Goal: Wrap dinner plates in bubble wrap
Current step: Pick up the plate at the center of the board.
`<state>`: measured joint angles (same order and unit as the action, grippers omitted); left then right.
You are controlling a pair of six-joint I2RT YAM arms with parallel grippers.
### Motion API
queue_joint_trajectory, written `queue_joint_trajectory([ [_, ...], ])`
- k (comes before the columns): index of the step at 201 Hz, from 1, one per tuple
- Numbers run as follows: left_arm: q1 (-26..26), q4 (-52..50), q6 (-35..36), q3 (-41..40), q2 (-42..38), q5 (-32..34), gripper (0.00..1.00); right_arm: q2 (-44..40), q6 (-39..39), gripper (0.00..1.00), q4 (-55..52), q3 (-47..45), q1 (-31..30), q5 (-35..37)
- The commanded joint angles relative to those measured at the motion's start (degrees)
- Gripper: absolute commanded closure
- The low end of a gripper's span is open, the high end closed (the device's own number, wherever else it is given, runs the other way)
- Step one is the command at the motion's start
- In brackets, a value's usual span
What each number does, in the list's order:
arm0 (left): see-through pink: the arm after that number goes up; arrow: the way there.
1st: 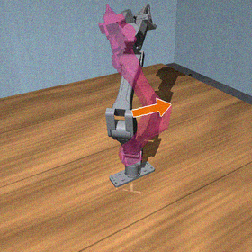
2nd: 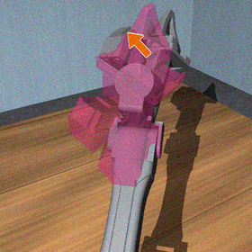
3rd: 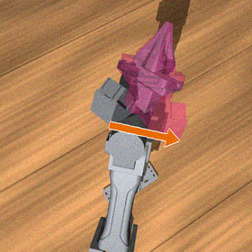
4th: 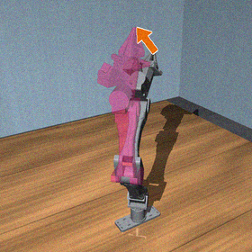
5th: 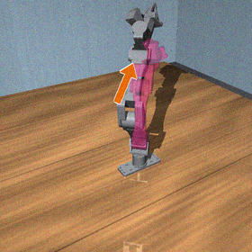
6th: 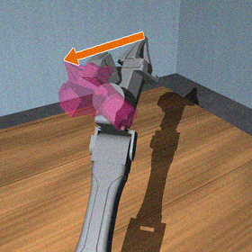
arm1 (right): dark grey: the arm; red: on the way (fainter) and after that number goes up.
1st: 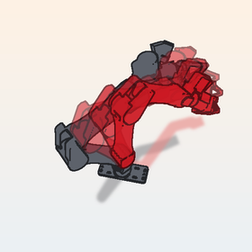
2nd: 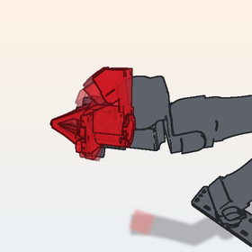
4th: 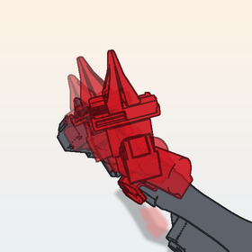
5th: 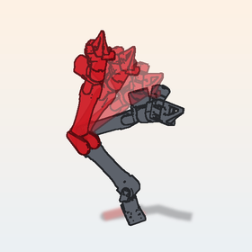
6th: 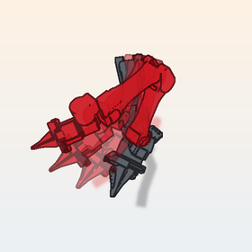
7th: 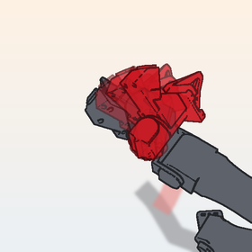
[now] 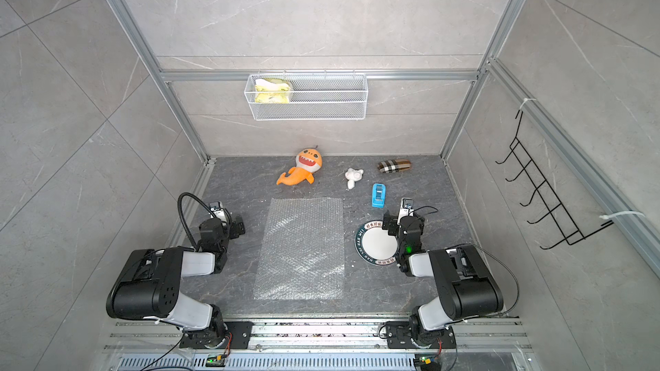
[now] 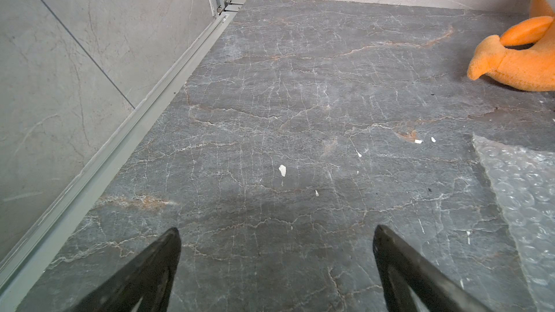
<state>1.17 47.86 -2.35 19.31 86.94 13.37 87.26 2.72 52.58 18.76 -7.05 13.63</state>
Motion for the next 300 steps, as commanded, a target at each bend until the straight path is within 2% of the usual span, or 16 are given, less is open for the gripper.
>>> queue_joint_trajectory([
  [1, 0.23, 2.25, -0.33, 0.55, -0.89, 0.21, 0.00, -0.08, -0.77, 0.00, -0.13, 0.96, 0.03, -0.37],
  [53, 0.24, 2.51, -0.08, 0.78, -1.18, -0.45, 0.00, -1.15, -0.28, 0.00, -1.75, 1.45, 0.45, -1.85],
  [74, 0.24, -12.39, 0.50, 7.08, -5.88, -2.16, 0.00, -6.51, -0.30, 0.00, -17.19, 7.32, 1.37, -4.66],
  [90, 0.24, -22.89, 0.46, 12.45, -8.14, -1.88, 0.00, -9.48, 0.10, 0.00, -25.09, 11.02, 1.66, -5.84],
  [119, 0.24, -33.45, -5.00, 18.61, -12.10, -2.66, 0.00, -14.27, 9.35, 0.00, -41.82, 16.86, 4.59, -13.31],
  [134, 0.20, -39.91, -8.01, 22.50, -13.21, -5.36, 0.00, -15.09, 14.95, 0.00, -51.41, 20.02, 6.50, -17.61],
  [167, -1.39, -46.47, -15.59, 25.66, -15.37, -11.41, 0.00, -18.19, 20.71, 0.00, -62.09, 19.13, 10.30, -24.78],
  [197, -6.53, -51.36, -18.73, 26.18, -16.54, -12.27, 0.00, -21.02, 23.98, 0.00, -67.44, 15.69, 13.60, -30.94],
  [235, -10.59, -54.27, -22.22, 24.57, -17.72, -13.05, 0.01, -21.48, 26.04, 0.02, -70.97, 12.41, 14.03, -30.32],
  [300, -14.99, -57.70, -23.06, 24.86, -16.76, -11.91, 0.00, -12.25, 27.45, 0.21, -66.96, 9.47, 14.55, -35.03],
])
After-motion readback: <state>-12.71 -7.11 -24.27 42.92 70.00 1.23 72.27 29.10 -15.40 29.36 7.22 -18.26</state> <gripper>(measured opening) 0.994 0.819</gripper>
